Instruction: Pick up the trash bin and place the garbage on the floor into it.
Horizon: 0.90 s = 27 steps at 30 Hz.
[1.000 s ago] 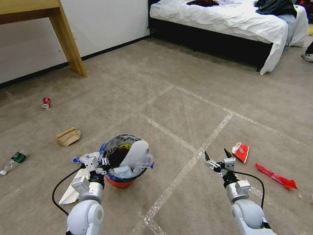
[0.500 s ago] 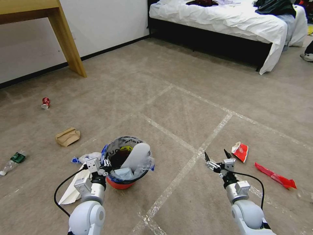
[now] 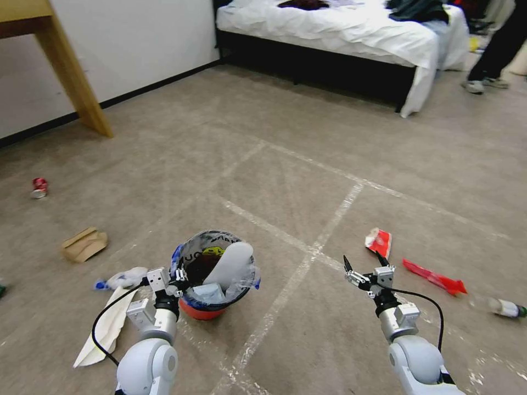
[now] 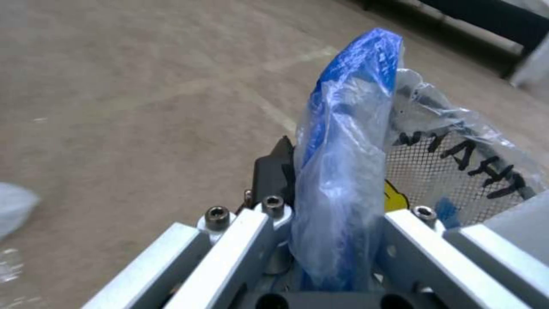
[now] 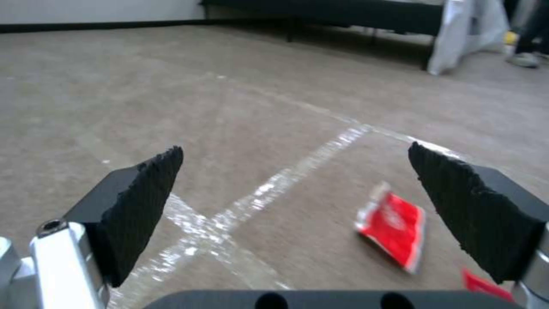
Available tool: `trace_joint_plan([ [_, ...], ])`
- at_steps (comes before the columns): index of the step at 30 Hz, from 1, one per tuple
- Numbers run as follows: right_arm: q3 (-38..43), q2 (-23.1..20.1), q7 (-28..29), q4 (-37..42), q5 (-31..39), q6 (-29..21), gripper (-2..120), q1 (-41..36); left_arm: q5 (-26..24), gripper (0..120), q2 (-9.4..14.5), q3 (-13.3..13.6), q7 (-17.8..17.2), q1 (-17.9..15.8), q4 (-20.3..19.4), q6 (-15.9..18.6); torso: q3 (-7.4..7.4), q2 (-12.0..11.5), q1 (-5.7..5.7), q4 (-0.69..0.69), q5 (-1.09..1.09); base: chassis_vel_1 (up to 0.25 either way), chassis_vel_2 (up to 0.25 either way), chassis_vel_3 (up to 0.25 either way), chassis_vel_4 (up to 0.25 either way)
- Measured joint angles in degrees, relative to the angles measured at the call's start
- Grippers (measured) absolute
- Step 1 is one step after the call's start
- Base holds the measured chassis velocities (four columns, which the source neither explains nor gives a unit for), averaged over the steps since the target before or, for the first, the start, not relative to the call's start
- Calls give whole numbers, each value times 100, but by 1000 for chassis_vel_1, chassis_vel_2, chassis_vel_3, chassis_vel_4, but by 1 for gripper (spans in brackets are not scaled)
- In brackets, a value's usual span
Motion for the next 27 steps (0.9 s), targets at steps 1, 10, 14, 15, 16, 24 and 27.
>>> trace_joint_plan([
  [1,0,0,0,0,0,0,100,0,0,4,0,0,0,0,0,0,0,0,0,0,0,-104,-109,-86,-105],
  [10,0,25,-8,-26,-26,34,100,6,5,4,-26,-29,5,5,10,-8,0,0,0,-1,0,-124,-124,-126,-122],
  [14,-4,17,-8,-30,-52,40,100,-5,-6,4,-50,-46,5,-4,10,-20,0,0,0,-2,0,-139,-126,-120,-130],
  [15,-12,17,-3,-26,-57,40,100,-5,-7,4,-55,-51,6,-4,7,-21,0,0,0,-2,0,-91,-104,-93,-96],
  [16,-17,17,2,-17,-58,40,100,-5,-8,4,-55,-51,10,-4,6,-25,0,0,0,-2,0,-67,-75,-93,-58],
  [24,59,22,-2,15,-59,68,100,-53,-8,4,-55,-36,9,-44,29,-27,0,0,0,1,0,-17,-15,-18,-14],
  [27,86,21,-12,15,-59,90,100,-76,-9,4,-61,-23,6,-43,24,-27,0,0,0,0,0,0,0,0,0],
])
